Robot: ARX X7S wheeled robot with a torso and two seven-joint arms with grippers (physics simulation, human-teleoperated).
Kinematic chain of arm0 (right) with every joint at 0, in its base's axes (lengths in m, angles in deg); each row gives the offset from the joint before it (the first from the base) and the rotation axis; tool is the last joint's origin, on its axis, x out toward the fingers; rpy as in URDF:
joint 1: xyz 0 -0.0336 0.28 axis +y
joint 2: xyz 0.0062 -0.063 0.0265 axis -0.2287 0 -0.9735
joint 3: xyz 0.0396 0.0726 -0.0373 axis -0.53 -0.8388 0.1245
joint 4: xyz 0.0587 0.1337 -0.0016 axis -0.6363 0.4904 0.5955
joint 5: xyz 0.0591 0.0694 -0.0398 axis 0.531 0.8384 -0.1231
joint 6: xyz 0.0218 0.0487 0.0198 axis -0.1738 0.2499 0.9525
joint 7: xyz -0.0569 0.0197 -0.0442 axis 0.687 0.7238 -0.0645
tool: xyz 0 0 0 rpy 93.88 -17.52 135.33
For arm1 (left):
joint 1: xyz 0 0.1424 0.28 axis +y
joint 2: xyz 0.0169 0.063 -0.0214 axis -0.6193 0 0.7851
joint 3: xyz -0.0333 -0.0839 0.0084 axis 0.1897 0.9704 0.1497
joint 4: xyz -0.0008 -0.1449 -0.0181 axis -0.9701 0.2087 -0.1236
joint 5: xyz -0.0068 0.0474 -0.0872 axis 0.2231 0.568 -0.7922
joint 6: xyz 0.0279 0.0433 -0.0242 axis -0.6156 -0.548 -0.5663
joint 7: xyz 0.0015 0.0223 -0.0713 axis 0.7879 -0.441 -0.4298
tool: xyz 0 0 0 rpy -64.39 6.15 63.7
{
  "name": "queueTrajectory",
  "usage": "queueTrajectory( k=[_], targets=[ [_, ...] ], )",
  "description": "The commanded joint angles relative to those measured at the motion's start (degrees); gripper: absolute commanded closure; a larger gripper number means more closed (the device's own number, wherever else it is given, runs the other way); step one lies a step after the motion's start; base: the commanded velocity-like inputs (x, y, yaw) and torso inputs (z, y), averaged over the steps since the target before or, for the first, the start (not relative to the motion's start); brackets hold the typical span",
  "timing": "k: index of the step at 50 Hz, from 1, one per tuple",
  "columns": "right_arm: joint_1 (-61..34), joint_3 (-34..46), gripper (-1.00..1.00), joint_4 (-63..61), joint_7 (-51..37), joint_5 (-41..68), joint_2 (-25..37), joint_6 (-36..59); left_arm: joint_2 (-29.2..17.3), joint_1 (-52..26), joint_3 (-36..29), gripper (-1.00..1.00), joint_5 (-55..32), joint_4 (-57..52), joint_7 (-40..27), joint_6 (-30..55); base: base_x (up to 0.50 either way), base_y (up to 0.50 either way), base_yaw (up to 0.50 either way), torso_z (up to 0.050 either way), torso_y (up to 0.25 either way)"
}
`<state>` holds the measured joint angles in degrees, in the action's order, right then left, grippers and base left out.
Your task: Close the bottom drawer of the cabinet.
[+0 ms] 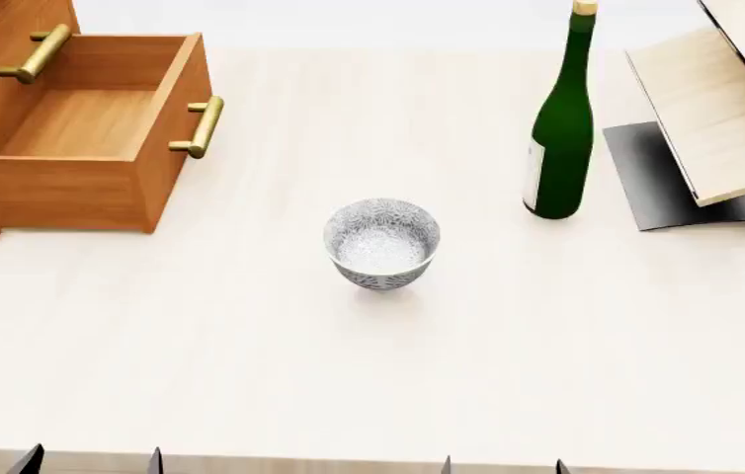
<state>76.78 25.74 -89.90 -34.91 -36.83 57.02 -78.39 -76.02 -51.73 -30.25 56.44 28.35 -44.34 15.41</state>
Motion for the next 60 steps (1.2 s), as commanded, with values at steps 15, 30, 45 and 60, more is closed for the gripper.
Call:
queueTrajectory(
  k=[15,30,45,60],
  targets=[
    [-0.4,3.7,-1.00,0.7,-5.2,2.3,2.9,-0.5,-3.1,0.0,-3.7,-1.00,-2.9,-0.2,-3.2,0.0,0.00,0.00,0.00,0.000,0.000],
    [-0.3,5.6,-1.00,0.1,-6.7,2.6,4.4,0.1,-4.3,0.3,-5.4,-1.00,-1.8,-1.0,-6.6,-1.7,0.00,0.00,0.00,0.000,0.000],
    [3.6,6.3,-1.00,-10.9,-10.1,1.1,6.1,2.1,-5.9,2.9,-6.2,-1.00,-3.1,-5.9,-7.4,-4.8,0.00,0.00,0.00,0.000,0.000],
    [11.0,8.1,-1.00,-28.1,-14.1,-4.0,7.8,3.7,-7.5,9.6,-6.2,-1.00,-0.9,-20.7,-11.1,-7.2,0.00,0.00,0.00,0.000,0.000]
  ],
)
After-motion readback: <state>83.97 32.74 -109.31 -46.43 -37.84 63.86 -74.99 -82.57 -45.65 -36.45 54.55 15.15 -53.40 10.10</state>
